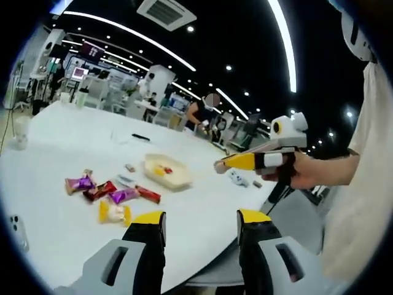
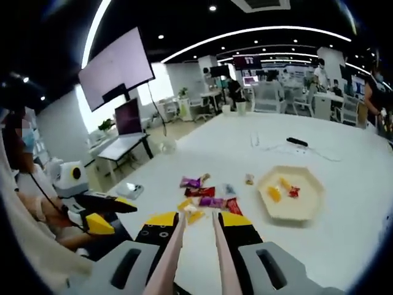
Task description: Place the target food into the container with the food tongs after gripping and lifting it, then release it inside without dropping or visibly crushing the food.
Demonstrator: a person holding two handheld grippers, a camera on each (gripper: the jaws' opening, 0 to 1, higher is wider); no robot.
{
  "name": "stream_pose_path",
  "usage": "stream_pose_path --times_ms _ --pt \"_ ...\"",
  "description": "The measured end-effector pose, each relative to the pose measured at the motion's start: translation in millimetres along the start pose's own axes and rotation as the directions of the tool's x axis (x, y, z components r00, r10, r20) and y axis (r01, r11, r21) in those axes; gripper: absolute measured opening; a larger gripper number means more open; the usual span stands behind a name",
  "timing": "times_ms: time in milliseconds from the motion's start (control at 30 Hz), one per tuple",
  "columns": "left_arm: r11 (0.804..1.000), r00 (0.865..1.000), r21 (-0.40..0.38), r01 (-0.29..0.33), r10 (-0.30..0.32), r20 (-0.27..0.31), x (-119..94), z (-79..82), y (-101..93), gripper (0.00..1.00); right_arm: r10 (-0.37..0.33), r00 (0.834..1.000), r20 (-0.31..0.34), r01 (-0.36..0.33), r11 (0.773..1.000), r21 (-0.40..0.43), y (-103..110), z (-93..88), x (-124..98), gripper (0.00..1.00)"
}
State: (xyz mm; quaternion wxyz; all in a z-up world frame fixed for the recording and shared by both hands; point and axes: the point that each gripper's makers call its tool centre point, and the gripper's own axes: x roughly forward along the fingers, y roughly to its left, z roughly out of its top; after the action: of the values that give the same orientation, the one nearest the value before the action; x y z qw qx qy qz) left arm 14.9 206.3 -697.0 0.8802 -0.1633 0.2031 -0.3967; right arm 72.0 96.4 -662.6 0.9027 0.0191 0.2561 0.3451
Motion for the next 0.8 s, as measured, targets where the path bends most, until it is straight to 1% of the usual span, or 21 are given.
stream_pose_path --times_ms 200,233,300,367,433,467,500,567,800 --pt "0.998 0.998 -0.011 -0.062 0.062 0.032 -8 5.2 4.0 0.46 0.037 0.999 -0.02 -0.037 0.999 0.002 4 -6.4 4 0.25" --pt "0.997 0.996 -0.019 -0.078 0.079 0.044 -10 5.5 4.8 0.46 0.04 0.999 -0.026 -0.04 0.999 0.012 3 -7.0 4 0.25" --pt "0.995 0.995 -0.036 -0.091 0.093 0.045 -10 5.6 6.4 0.46 0.052 0.998 -0.024 -0.051 0.998 0.027 4 -5.4 2 0.25" --pt "0.994 0.993 -0.027 -0.104 0.105 0.057 -11 11.4 5.7 0.46 0.065 0.997 -0.038 -0.065 0.998 0.01 6 -6.2 2 0.25" --pt "0.993 0.989 -0.023 -0.118 0.12 0.083 -13 19.3 6.5 0.46 0.076 0.996 -0.05 -0.076 0.997 -0.008 6 -7.5 3 0.25" --pt "0.991 0.985 -0.027 -0.134 0.136 0.105 -16 24.6 8.5 0.46 0.082 0.995 -0.058 -0.083 0.997 -0.007 5 -9.1 5 0.25" --pt "0.99 0.984 -0.027 -0.14 0.142 0.11 -18 25.6 8.9 0.46 0.082 0.995 -0.059 -0.083 0.996 -0.009 5 -9.2 6 0.25" --pt "0.988 0.982 -0.034 -0.15 0.153 0.115 -20 24.9 9.7 0.46 0.087 0.995 -0.057 -0.088 0.996 -0.01 6 -7.6 7 0.25" --pt "0.985 0.979 -0.039 -0.17 0.173 0.105 -29 13.3 7.9 0.46 0.109 0.992 -0.059 -0.11 0.994 -0.021 14 -7.1 11 0.25"
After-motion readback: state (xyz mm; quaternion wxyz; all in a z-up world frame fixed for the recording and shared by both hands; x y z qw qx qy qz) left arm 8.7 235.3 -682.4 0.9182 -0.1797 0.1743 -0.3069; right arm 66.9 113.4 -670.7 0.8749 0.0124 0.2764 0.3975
